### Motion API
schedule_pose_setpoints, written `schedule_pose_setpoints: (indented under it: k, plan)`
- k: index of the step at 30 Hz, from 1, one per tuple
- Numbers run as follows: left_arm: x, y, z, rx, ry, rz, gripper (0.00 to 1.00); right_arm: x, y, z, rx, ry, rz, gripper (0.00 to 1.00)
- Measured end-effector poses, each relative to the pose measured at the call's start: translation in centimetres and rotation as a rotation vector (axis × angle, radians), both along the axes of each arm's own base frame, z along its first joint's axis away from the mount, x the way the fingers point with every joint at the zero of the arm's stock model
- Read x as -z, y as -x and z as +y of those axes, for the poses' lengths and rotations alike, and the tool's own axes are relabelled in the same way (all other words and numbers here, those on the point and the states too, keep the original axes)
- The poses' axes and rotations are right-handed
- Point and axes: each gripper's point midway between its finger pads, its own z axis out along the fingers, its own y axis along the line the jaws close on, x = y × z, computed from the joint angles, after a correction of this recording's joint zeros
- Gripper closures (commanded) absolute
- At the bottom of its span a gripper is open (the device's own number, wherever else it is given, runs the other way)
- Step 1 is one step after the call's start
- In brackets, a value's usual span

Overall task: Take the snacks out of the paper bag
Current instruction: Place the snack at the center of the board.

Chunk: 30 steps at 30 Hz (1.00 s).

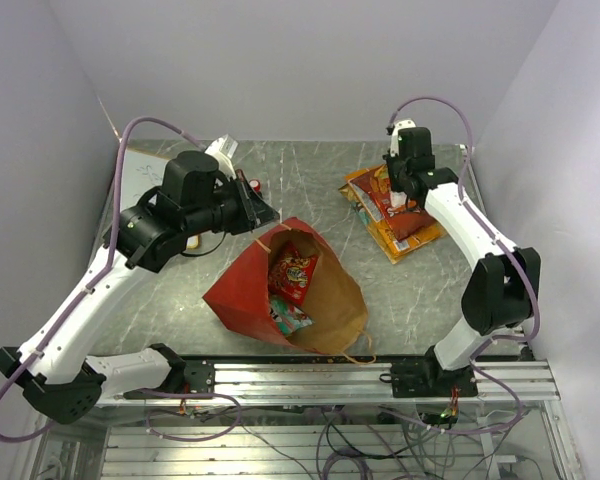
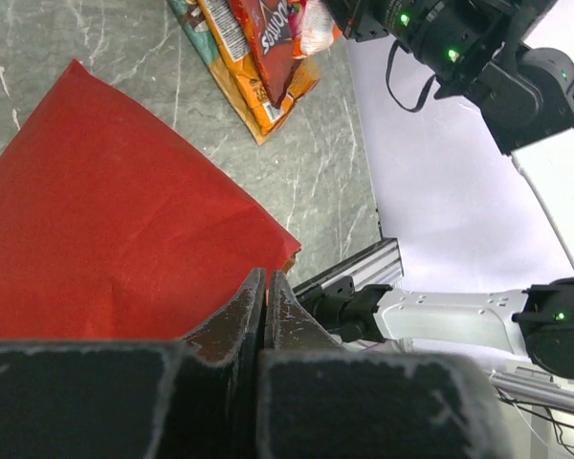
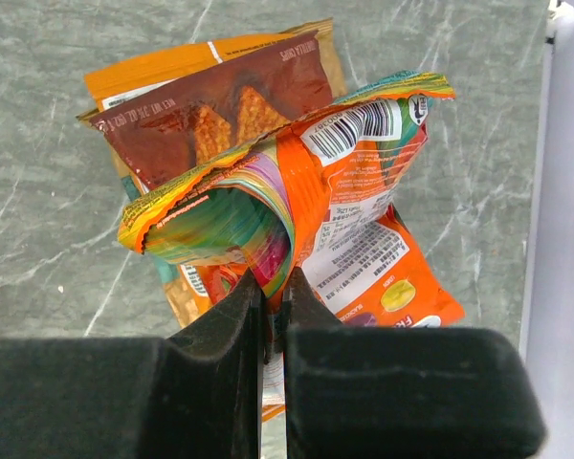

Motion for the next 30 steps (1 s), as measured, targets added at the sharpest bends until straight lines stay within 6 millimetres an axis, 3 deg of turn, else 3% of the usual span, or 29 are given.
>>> schedule_pose_setpoints:
  k: [5,13,16,20,26,30]
  plan:
    - [-0.2,0.4,0.0,0.011,0.013,0.005,0.93,2.3,-1.4,-0.6,-0.032,-0.034,0.036,1.0]
    - [-0.5,0.8,0.2,0.012,0.009,0.019,0.93,10.4,-3.1,0.7,-0.114,-0.035,0.207,1.0]
    - [-0.5,0.9,0.2,0.011,0.014,0.029,0.93,10.2,-4.0,1.1,-0.113,-0.059,0.198,0.81]
    - [-0.4,1.3,0.4,-0.001,0.034,0.046,0.93,10.6,-4.1,1.2,-0.091,-0.078,0.206,0.47]
    - [-0.2,1.9,0.7,-0.014,0.057,0.061,0.93,10.7,-2.9,1.2,-0.076,-0.09,0.242,0.23]
    - [0.0,1.7,0.5,-0.017,0.063,0.063,0.93,8.5,-1.2,0.9,-0.061,-0.106,0.225,0.18]
